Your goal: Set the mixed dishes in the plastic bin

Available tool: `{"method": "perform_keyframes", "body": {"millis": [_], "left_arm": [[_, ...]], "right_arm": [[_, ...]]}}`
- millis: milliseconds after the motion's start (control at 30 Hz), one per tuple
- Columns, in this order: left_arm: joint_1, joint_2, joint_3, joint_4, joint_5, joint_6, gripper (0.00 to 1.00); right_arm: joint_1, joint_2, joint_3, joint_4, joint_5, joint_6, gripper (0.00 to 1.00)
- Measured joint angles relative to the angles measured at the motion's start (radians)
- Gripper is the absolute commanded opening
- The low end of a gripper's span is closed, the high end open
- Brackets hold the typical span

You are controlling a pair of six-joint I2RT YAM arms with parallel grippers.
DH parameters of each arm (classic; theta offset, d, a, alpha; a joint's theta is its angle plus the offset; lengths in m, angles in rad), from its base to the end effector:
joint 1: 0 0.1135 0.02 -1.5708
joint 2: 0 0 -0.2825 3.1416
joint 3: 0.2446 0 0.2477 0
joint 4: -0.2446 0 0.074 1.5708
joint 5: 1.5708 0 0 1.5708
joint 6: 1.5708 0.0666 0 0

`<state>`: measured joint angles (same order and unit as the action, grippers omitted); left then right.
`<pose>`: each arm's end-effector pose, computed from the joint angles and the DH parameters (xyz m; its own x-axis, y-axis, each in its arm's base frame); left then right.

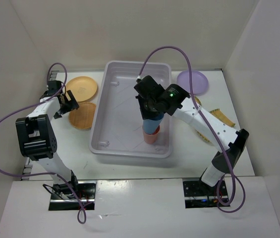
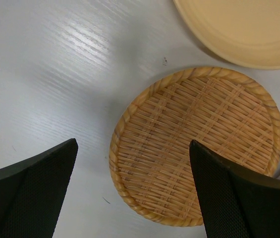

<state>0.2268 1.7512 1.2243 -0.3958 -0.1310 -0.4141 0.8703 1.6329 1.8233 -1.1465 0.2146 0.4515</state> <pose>0.3811 0.0969 0.2108 -0.5905 -0.5457 -0.5945 -0.5870 0.7960 -0.1476 0.2315 0.2526 0.3862 -0.7652 -0.2462 -0.5948 -0.3711 0.9237 0.0951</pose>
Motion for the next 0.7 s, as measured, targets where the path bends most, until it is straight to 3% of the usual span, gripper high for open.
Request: {"method": "perform_keyframes", "body": {"millis": [467, 667, 700], "left_arm": [[0.0, 0.024, 0.003, 0.01, 0.07, 0.023, 1.0], [0.0, 0.051, 0.003, 0.017, 0.084, 0.023, 1.0], [0.0, 0.055, 0.003, 0.017, 0.085, 0.023, 1.0]], "right_arm": [[0.007, -0.038, -0.166, 0.053, 0.069, 0.001, 0.0], [0.007, -0.071, -0.249, 0.121, 0.055, 0.005, 0.21], [0.007, -0.072, -0.253, 0.135, 0.051, 0.005, 0.22]]}}
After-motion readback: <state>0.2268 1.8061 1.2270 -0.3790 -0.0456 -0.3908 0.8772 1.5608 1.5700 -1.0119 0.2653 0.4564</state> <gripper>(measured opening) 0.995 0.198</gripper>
